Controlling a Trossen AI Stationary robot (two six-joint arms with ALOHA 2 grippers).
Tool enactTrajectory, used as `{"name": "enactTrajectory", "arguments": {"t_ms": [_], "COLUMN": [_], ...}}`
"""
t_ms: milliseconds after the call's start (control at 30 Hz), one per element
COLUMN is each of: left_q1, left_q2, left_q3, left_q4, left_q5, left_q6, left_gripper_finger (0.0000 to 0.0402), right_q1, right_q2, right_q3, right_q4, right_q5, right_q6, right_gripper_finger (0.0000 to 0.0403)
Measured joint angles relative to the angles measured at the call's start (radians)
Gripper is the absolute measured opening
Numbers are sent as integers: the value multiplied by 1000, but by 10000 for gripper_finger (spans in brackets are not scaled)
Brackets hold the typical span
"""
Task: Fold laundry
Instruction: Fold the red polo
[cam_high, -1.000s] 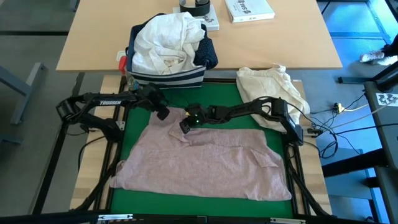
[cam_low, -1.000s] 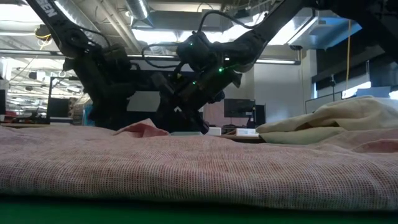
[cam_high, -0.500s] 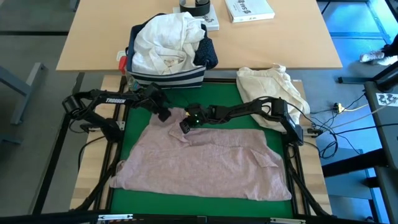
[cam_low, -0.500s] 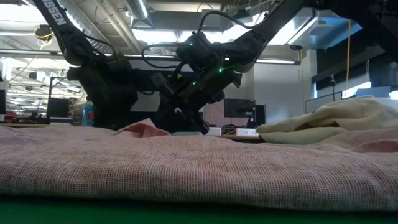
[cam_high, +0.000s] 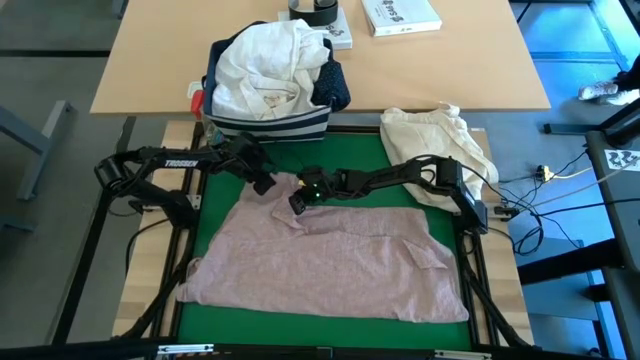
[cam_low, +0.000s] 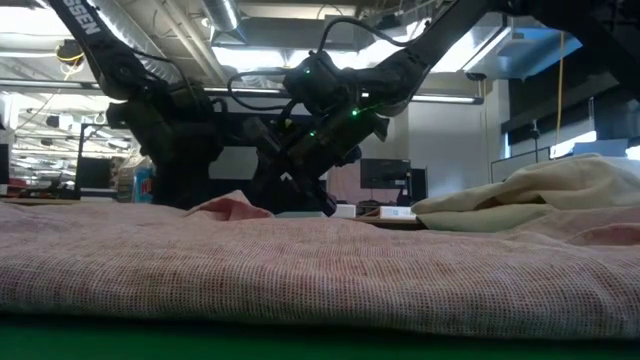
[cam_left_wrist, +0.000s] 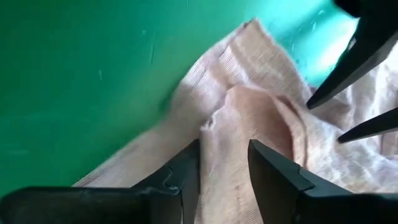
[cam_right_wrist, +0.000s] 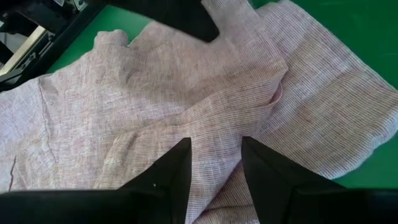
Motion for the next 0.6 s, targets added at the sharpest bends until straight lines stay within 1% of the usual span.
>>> {"name": "enactTrajectory", "arguments": {"t_ms": [200,333,433,533,600], "left_q1": [0,-1,-1,-1,-1], "left_q2": [-20,-20,-20,-20,-20], "left_q3": [0,0,0,0,0], "left_q4": [-1,-1,-1,-1,3], "left_q5": [-44,-42,-18,-16,-42], "left_q6": [58,77,79,108,139], "left_gripper_finger": [117,117,116,106,94], "right_q1": [0,0,0,0,0], "right_q2": [0,0,0,-1,-1], "right_q3": [0,0,0,0,0], "right_q4": [0,0,0,0,0], "right_q5": [0,0,0,0,0], "right_q6": [0,0,0,0,0], "right_gripper_finger": [140,140,140,140,140]}}
